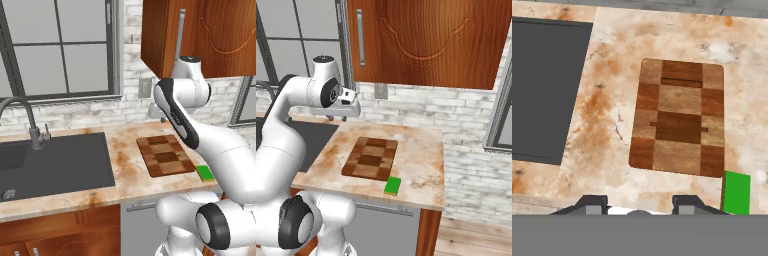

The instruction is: Pick up the sponge from the counter and clean the cutting board by briefly scrubbing or pressing down on the cutting board. Once finished, release the sponge.

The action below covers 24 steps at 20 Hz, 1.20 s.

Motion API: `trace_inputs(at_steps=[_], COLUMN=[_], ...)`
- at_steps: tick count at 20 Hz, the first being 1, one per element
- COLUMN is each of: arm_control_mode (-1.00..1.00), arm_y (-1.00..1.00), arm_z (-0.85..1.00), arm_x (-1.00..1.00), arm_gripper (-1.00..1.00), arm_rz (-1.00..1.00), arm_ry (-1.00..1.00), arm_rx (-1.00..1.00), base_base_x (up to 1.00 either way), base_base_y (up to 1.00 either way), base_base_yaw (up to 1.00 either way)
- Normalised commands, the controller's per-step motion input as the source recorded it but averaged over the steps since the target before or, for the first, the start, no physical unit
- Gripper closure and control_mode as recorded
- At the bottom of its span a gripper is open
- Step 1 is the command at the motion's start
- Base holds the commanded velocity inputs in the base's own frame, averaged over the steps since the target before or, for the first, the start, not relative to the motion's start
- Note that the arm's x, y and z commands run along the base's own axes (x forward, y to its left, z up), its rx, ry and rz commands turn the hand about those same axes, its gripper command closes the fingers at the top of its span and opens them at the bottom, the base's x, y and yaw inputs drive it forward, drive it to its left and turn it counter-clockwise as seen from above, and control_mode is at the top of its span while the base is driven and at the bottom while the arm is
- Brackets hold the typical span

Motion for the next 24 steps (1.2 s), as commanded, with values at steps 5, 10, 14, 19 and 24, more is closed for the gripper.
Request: trace_inputs(at_steps=[5, 10, 14, 19, 24], arm_control_mode=[-1.00, -1.00, -1.00, -1.00, -1.00], arm_y=[0.00, -0.14, -0.46, -0.54, -0.40], arm_z=[-0.02, -0.27, -0.28, -0.34, -0.35], arm_x=[-0.06, -0.45, -0.50, -0.40, -0.25], arm_gripper=[-1.00, -1.00, -1.00, -1.00, -1.00], arm_rz=[0.00, -0.09, -0.17, -0.20, -0.18], arm_ry=[0.00, -0.02, 0.00, 0.01, 0.08], arm_rx=[0.00, 0.01, 0.10, 0.09, 0.01], base_base_x=[0.00, 0.00, 0.00, 0.00, 0.00], base_base_y=[0.00, 0.00, 0.00, 0.00, 0.00], base_base_yaw=[0.00, 0.00, 0.00, 0.00, 0.00])
